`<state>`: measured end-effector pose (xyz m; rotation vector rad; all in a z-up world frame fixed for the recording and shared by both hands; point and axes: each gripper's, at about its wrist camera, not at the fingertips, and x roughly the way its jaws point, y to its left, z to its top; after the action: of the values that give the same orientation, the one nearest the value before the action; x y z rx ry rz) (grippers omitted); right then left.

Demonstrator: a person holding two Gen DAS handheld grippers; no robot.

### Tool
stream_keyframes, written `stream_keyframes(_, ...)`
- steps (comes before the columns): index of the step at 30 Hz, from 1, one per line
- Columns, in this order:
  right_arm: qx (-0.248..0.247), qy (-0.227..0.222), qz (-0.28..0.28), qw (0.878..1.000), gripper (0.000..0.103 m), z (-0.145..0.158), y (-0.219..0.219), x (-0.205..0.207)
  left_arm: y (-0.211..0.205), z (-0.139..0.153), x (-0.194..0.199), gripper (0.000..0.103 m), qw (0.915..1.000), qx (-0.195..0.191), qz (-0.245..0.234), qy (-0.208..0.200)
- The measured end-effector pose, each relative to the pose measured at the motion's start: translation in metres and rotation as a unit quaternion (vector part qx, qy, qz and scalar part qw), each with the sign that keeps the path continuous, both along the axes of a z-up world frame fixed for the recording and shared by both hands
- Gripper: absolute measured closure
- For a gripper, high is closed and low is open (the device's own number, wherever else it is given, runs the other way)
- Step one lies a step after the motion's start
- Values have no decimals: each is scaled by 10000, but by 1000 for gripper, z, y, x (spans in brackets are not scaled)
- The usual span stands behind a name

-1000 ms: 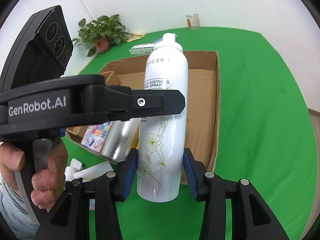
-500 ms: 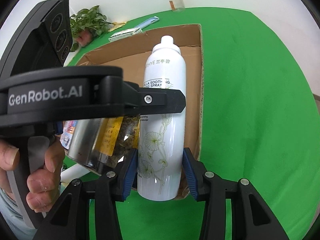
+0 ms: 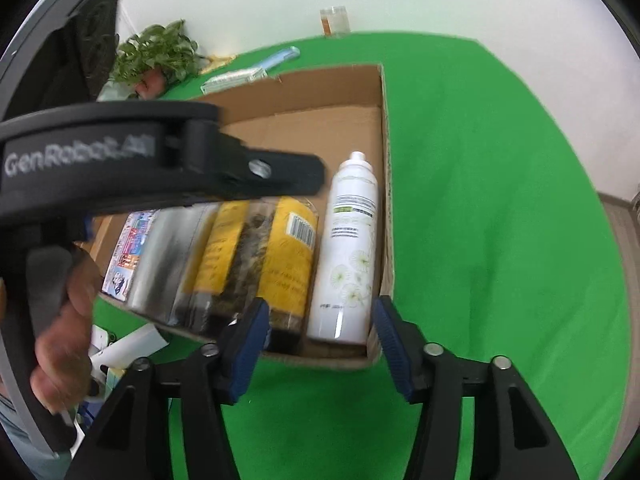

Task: Organize rigid objects
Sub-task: 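Lower the spray bottle beside the herb jar and open both grippers, then withdraw both grippers toward the Rubik's cube and hair dryer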

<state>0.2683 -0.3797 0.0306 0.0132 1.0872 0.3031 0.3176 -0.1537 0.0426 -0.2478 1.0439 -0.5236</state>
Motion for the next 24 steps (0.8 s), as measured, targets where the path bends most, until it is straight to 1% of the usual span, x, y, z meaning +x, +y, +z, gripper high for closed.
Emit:
stream_keyframes(1,-49,-167,-27,9998,28,5,0,-8,5,8,-9,56,9997,63,42,-243)
stream_keyframes(2,-129,-421,-56,9990,16,11,1,-18,14,18,-24,52,9978,194,141,-617)
stream_keyframes(3,-229,-674,-103,9974,10,15,3,-25,22,27,-38,35,9943,324,283,-978)
stream_keyframes(4,-346,-946,-186,9947,3,20,4,-38,30,35,-55,14,9878,452,486,-1406)
stream_keyframes(5,-423,-1174,-265,9918,1,22,7,-48,41,44,-79,10,9755,593,773,-1971)
stream_keyframes(7,-459,-1383,-302,9889,1,19,14,-68,54,50,-114,8,9568,887,1035,-2570)
stream_keyframes(8,-487,-1411,-268,9884,1,18,19,-75,57,49,-126,8,9512,1053,1089,-2688)
stream_keyframes(9,-532,-1459,-244,9876,1,15,24,-80,61,46,-139,8,9468,1241,1148,-2739)
stream_keyframes(11,-633,-1556,-276,9854,1,8,29,-100,69,37,-161,8,9408,1558,1297,-2715)
stream_keyframes(13,-583,-1544,-293,9859,2,5,40,-110,76,28,-182,9,9361,1753,1475,-2671)
stream_keyframes(14,-521,-1546,-321,9861,5,3,42,-120,83,23,-195,14,9346,1785,1576,-2642)
stream_keyframes(15,-465,-1560,-331,9861,11,2,43,-125,86,20,-203,55,9343,1792,1633,-2615)
stream_keyframes(16,-424,-1601,-315,9857,37,2,46,-132,92,16,-209,98,9364,1868,1689,-2445)
stream_keyframes(17,-437,-1634,-270,9852,70,0,48,-139,98,13,-212,98,9384,1910,1780,-2263)
stream_keyframes(18,-556,-1646,-187,9846,78,-2,54,-145,108,11,-215,99,9385,1824,1891,-2240)
stream_keyframes(19,-629,-1685,-114,9836,79,-2,58,-151,116,11,-217,99,9369,1767,1975,-2282)
stream_keyframes(20,-633,-1765,-38,9823,76,0,62,-157,124,16,-225,98,9334,1684,2062,-2407)
stream_keyframes(21,-622,-1858,62,9806,72,3,67,-164,128,19,-228,88,9331,1627,2059,-2459)
stream_keyframes(22,-637,-1903,145,9796,50,6,70,-167,131,22,-232,50,9354,1601,1986,-2447)
stream_keyframes(23,-600,-1930,200,9792,13,9,73,-172,131,24,-234,24,9371,1597,1946,-2418)
stream_keyframes(24,-454,-1953,241,9794,0,13,74,-177,135,24,-238,1,9363,1582,1984,-2428)
